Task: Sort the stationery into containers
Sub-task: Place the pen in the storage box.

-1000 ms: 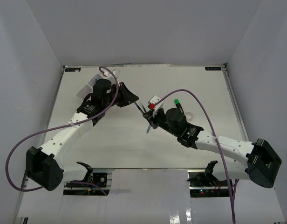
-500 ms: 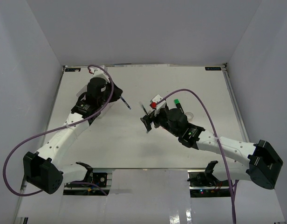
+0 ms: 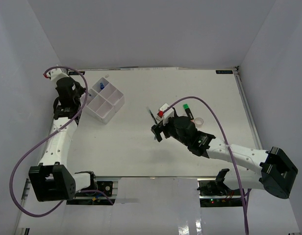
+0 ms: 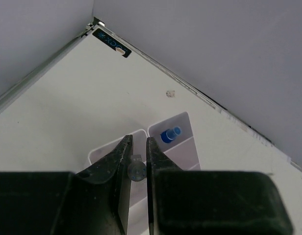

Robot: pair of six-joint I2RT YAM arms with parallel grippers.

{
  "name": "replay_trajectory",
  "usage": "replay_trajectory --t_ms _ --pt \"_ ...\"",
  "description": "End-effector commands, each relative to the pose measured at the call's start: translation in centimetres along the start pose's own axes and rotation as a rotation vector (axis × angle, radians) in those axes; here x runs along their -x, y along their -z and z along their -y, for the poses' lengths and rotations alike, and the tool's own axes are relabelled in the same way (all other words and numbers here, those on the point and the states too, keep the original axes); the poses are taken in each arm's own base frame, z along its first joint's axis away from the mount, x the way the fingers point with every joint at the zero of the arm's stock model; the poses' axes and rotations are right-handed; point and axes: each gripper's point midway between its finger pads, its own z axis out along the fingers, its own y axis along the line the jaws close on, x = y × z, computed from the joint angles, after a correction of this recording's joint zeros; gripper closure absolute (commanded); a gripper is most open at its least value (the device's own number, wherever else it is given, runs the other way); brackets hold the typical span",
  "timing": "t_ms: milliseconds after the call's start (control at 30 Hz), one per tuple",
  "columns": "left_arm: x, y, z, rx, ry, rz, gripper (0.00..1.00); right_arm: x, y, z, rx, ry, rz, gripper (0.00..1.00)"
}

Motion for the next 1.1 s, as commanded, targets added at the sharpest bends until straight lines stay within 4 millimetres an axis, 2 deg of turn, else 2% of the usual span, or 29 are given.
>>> replay_trajectory --t_ms 0,133,300,500,700,833,867,933,967,1000,1067 --pt "1.9 -1.5 -1.1 0.022 0.045 0.115 0.93 0.2 0.5 0.0 0.0 -0.014 0.018 0.1" --pt "1.0 -2.6 -1.8 0.021 0.057 0.136 0.92 -0.8 0.6 0.1 -0.006 -0.003 -0.002 0.1" --pt "-1.9 -4.0 -2.9 0.049 0.054 0.097 0.88 -1.7 0.3 0.0 -0.006 0.0 -0.026 0.1" --pt "-4.4 -4.4 -4.2 0.085 0.058 0.053 0.68 -1.9 0.0 0.1 -0.009 0.001 -0.035 0.1" --pt "-6.0 -4.7 -5.2 0.123 0.062 0.016 0.57 -2.4 -0.6 -0.2 -0.008 -0.01 -0.056 0.09" --pt "-5.5 -4.2 -5.0 0.121 0.071 0.015 0.51 -2.3 -1.0 0.0 -0.022 -0.021 -0.065 0.08" --pt "-4.7 -3.7 -4.7 0.114 0.075 0.028 0.46 -1.8 -1.2 0.1 -0.03 -0.025 -0.061 0.07" --pt "-4.2 -3.0 -4.4 0.109 0.068 0.015 0.39 -2.2 -1.7 0.6 -0.053 -0.024 -0.1 0.04" --pt "-2.8 -2.3 -3.8 0.088 0.072 0.034 0.28 -1.3 -2.0 0.8 -0.06 -0.026 -0.094 0.03" --pt "-2.9 -1.7 -3.7 0.083 0.059 0.01 0.22 -1.2 -2.3 0.9 -0.065 -0.036 -0.106 0.0" --pt "-2.6 -0.7 -2.6 0.025 0.028 -0.028 0.11 -2.7 -3.1 1.3 -0.076 -0.057 -0.181 0.07"
